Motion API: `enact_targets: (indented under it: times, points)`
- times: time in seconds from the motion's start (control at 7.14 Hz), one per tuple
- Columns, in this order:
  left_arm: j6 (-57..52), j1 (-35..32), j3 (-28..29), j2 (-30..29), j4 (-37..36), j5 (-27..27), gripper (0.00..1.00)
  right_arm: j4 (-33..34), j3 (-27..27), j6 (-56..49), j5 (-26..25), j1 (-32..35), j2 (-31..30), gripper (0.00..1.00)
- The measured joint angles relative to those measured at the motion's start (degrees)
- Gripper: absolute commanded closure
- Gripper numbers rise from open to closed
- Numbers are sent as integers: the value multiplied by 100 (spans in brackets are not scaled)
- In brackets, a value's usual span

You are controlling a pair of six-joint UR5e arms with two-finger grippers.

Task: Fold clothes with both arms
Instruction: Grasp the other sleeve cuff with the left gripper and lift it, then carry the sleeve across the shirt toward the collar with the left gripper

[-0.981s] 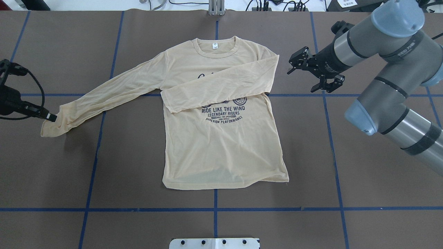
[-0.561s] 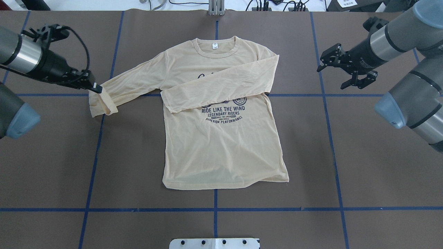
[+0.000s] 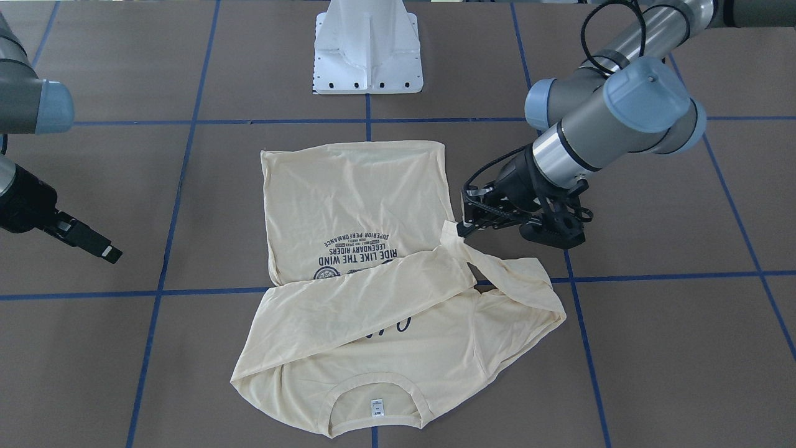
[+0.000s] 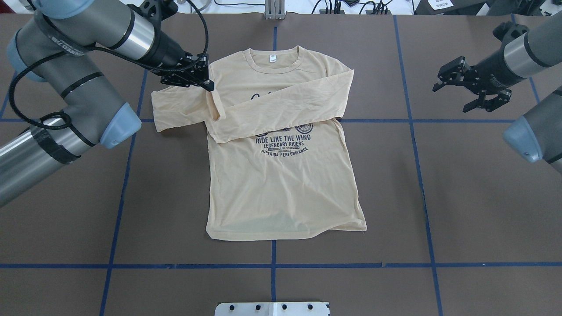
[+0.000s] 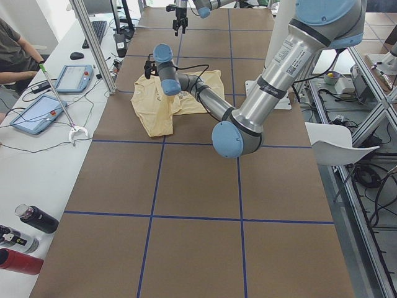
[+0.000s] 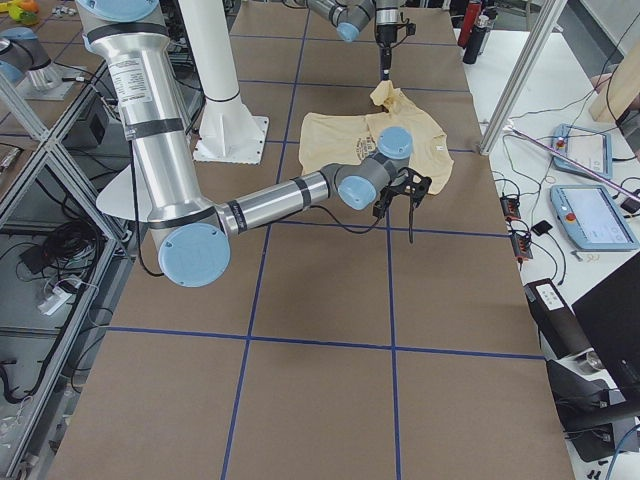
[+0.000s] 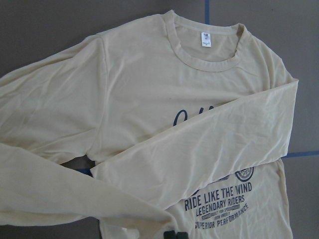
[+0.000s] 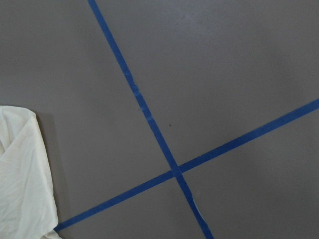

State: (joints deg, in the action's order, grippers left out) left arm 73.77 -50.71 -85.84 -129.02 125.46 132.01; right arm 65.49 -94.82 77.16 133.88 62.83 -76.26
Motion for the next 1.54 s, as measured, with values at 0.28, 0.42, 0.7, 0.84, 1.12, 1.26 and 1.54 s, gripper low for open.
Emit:
enact_targets:
  times: [0.28, 0.42, 0.7, 0.84, 1.12, 1.26, 1.54]
  points:
    - [256, 369, 280, -583, 45, -645, 100, -5, 52, -89, -17, 76, -56, 1]
    - [351, 543, 543, -911, 70, -959, 100, -1, 96, -199, -10, 140, -79, 1]
    - [485, 766, 1211, -1515, 171, -1221, 100, 6, 146, -419, 2, 261, -132, 1]
    - [506, 881, 1366, -1671, 238, -1358, 100, 7, 150, -455, 7, 298, -135, 1]
    - [477, 1067, 1588, -1919, 289, -1628, 100, 8, 147, -471, 34, 357, -130, 1]
    - [416, 1174, 1772, -2080, 302, -1808, 100, 8, 144, -473, 64, 377, -131, 1]
    - [168, 1325, 2100, -2280, 351, -2098, 100, 6, 142, -473, 83, 386, -137, 1]
